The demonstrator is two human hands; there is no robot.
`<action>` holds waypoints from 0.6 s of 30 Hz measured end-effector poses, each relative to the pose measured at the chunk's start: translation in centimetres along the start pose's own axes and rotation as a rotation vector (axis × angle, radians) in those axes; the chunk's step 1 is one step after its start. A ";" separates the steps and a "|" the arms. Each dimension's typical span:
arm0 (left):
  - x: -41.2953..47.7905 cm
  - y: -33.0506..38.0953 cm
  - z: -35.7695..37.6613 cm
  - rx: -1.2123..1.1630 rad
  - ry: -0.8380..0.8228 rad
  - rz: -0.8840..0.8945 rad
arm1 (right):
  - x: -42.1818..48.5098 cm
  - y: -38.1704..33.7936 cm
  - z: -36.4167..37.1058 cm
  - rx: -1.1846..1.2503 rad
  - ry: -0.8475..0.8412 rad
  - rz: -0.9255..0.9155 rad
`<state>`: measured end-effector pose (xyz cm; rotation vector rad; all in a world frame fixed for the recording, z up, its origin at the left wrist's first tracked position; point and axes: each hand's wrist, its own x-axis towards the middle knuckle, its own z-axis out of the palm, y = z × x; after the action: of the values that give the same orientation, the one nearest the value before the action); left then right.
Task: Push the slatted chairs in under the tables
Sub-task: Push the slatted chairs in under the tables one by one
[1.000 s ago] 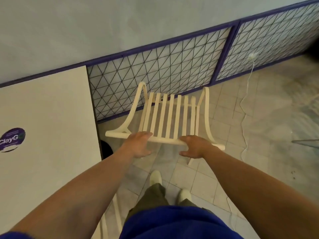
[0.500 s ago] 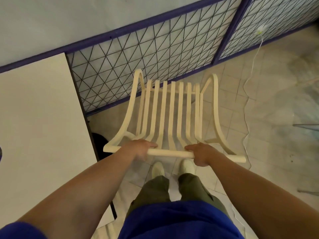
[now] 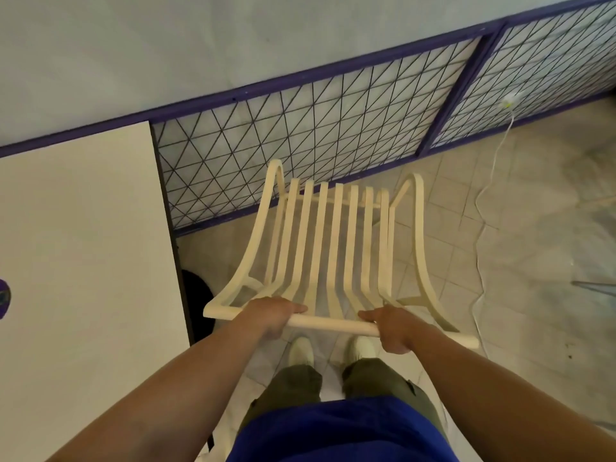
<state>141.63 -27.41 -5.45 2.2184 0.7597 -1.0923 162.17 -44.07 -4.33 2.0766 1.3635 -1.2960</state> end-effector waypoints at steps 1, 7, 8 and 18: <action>0.0 0.4 0.2 -0.008 0.001 0.001 | 0.0 0.4 -0.1 -0.011 0.004 -0.004; -0.2 2.8 1.7 -0.065 0.021 -0.035 | 0.4 2.9 -1.8 -0.123 0.014 -0.061; -0.2 3.2 1.8 -0.079 0.025 -0.052 | 0.6 3.3 -2.2 -0.147 0.011 -0.081; 0.2 9.3 3.9 -0.257 0.118 -0.233 | 2.3 7.9 -5.9 -0.345 -0.026 -0.250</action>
<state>146.18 -36.42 -5.56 2.0252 1.1650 -0.9157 172.20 -42.59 -4.57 1.6952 1.7386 -1.0781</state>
